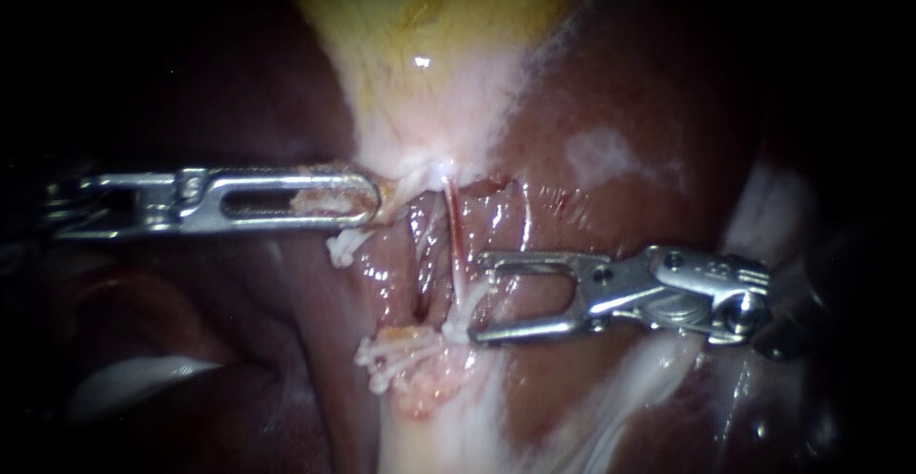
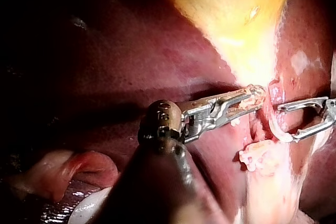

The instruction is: Going back first clip right tube

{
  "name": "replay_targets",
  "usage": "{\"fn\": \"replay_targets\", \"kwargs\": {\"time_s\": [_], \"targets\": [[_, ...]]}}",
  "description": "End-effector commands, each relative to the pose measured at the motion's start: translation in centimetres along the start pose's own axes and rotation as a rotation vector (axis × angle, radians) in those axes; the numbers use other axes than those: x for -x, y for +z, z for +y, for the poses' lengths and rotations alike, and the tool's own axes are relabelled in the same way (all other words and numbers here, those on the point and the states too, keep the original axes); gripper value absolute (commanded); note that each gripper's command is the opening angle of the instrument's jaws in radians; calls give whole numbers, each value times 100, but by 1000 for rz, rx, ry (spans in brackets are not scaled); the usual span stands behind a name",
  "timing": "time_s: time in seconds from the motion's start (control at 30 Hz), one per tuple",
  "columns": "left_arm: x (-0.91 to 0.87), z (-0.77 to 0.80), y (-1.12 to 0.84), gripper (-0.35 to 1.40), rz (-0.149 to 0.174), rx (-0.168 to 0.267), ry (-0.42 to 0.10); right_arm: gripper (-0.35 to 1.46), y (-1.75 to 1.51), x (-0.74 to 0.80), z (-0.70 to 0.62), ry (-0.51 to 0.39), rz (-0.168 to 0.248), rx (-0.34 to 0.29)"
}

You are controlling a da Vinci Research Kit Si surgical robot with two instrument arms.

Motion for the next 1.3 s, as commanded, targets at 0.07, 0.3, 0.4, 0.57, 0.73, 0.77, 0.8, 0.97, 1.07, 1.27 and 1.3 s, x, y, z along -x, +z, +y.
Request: {"fn": "replay_targets", "kwargs": {"time_s": [0.07, 0.3, 0.4, 0.57, 0.73, 0.77, 0.8, 0.97, 1.07, 1.27, 1.3], "targets": [[0, 0, 0, -35, 0, 0, 0, 50, -8, -6, 0, -17, -1, -2], [-1, 2, 1, -35, 0, 0, 1, 50, -36, -26, -2, -97, -4, -9], [-1, 2, 1, -35, 0, 0, 1, 50, -49, -35, -3, -137, -6, -11], [-1, 2, 1, -35, 0, 0, 1, 50, -66, -48, -2, -179, -8, -14], [-1, 4, 3, -35, 0, 0, 2, 50, -69, -50, -3, -189, -8, -17], [-2, 5, 4, -35, -1, 0, 2, 50, -69, -50, -3, -195, -8, -17], [-3, 7, 5, -35, -4, -1, 3, 50, -70, -50, -3, -195, -8, -17], [-8, 17, 16, -35, -1, 14, 8, 50, -70, -50, -3, -195, -8, -17], [-10, 27, 29, -35, 3, 22, 11, 50, -70, -50, -3, -195, -8, -17], [-16, 40, 54, -35, 12, 41, 18, 50, -70, -50, -3, -195, -8, -17], [-17, 41, 57, -35, 13, 44, 19, 50, -70, -50, -3, -195, -8, -17]]}}
